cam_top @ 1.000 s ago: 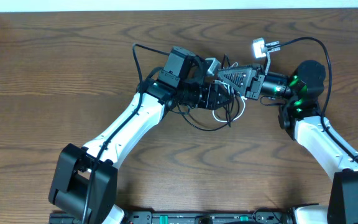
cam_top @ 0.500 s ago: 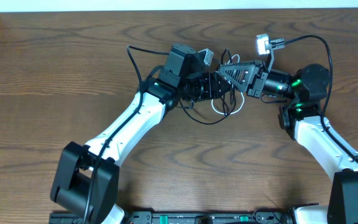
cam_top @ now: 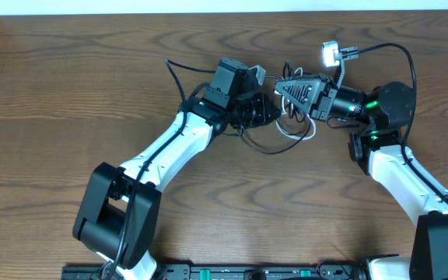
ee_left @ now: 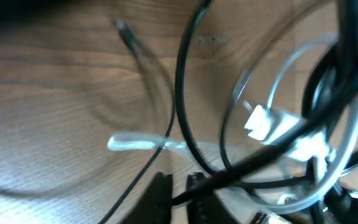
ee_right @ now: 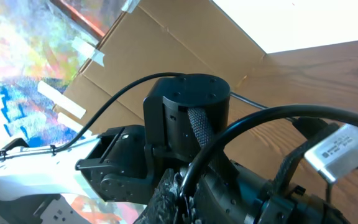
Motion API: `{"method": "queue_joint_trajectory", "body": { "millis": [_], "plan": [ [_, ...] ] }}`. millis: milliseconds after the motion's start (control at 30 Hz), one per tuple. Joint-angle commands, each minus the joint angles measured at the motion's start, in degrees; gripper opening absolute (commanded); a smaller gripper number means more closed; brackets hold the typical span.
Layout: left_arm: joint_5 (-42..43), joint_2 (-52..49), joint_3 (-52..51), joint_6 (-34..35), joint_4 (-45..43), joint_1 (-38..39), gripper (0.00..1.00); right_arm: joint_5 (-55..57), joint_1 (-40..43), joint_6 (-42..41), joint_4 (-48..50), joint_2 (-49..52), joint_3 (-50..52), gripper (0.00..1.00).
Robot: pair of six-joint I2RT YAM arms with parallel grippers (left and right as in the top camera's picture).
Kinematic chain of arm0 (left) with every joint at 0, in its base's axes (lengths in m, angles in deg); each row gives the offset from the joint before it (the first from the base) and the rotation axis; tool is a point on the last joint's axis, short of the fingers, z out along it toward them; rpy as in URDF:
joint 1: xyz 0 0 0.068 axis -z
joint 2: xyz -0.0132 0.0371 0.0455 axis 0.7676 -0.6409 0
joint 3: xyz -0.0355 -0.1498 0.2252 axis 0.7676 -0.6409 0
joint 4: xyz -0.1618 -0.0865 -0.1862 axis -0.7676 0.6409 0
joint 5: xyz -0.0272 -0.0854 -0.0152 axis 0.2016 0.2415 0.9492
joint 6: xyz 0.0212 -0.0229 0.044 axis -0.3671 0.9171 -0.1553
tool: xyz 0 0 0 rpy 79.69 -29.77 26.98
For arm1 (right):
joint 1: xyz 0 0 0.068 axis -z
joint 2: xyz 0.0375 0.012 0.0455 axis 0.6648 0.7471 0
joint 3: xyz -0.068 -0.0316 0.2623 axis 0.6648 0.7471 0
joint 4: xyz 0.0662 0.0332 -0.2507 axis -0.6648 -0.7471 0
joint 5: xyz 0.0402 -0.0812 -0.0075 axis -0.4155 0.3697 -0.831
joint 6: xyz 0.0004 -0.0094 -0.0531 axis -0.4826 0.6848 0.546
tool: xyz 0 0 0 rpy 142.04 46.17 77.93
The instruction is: Untangle cables
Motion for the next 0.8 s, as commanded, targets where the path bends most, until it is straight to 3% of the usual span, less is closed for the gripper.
{"method": "queue_joint_trajectory", "body": {
  "millis": [0, 233, 400, 567, 767],
  "plan": [
    [-0.74, -0.33, 0.52, -1.68, 0.55, -2.08, 0.08, 0.46, 0.02, 0.39, -1.20, -0.70, -0.44, 0.01],
    [-0.79, -0.33, 0.52, -8.26, 9.90, -8.81, 0.07, 0.44, 2.34, 7.63, -13.73, -0.70, -0.44, 0.01],
    [-7.02, -0.33, 0.52, -13.86, 20.09, -15.19, 0.07, 5.05, 4.70, 20.26, -33.20, -0.70, -0.44, 0.01],
    [-11.28, -0.33, 0.52, -17.55, 25.99, -20.92, 0.08, 19.34, 7.17, 32.94, -56.57, -0.70, -0.44, 0.01],
    [-11.28, -0.33, 0.52, -18.40, 28.13, -26.01, 0.07, 46.16, 9.81, 41.90, -77.50, -0.70, -0.44, 0.01]
  ]
}}
